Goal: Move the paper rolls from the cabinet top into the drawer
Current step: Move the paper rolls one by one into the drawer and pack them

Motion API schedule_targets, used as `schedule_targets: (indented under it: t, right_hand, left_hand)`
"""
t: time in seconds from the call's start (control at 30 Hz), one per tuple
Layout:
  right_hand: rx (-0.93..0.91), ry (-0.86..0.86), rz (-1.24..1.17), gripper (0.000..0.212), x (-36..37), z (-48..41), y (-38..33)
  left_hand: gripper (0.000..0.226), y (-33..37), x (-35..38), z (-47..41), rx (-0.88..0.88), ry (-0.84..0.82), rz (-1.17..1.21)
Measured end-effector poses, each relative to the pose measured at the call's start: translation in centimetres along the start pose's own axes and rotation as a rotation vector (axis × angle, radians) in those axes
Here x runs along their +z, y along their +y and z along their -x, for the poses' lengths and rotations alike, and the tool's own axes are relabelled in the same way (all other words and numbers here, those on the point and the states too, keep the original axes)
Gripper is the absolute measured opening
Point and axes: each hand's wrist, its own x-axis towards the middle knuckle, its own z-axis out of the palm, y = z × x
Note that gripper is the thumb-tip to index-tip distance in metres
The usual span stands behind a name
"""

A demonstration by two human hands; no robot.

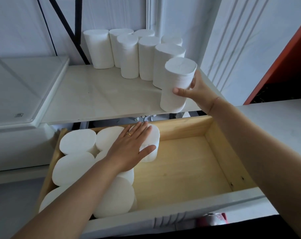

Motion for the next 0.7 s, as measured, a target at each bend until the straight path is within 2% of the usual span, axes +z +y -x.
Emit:
schedule_targets:
  t: [0.07, 0.13, 0.27, 0.37, 0.47, 0.6, 0.7]
  right_hand:
    - [-0.013, -0.022, -0.041, 0.109, 0.4, -0.6, 0.0]
    - [-0.016, 0.028, -0.053, 0.113, 1.1, -0.8, 0.0]
    - [-0.045, 0.09, -0.005, 0.106, 1.9, 0.5, 0.0]
    - [-0.068, 0.014, 0.03, 0.099, 1.5, 3.1, -0.3]
    - [-0.064, -0.14, 0.097, 0.1, 0.7, 6.6, -0.4]
    - [0.044, -0.302, 0.158, 0.101, 0.3, 10.4, 1.7]
    - [0.121, -0.324, 0.201, 0.102, 0.8, 11.1, 4.8]
  left_hand:
    - [0.072, 0.0, 0.0, 0.0, 0.0, 0.004, 0.004]
    - [0.071, 0.0, 0.0, 0.0, 0.0, 0.006, 0.007]
    - [0.07, 0.0, 0.0, 0.1, -0.013, -0.001, -0.002]
    - [0.074, -0.2, 0.0, 0.3, -0.014, -0.005, -0.016]
    - [0.077, -0.3, -0.1, 0.4, -0.015, -0.011, -0.03]
    - [0.082, -0.1, -0.2, 0.2, -0.028, -0.02, -0.028]
    - [0.08, -0.2, -0.2, 0.2, -0.029, -0.021, -0.035]
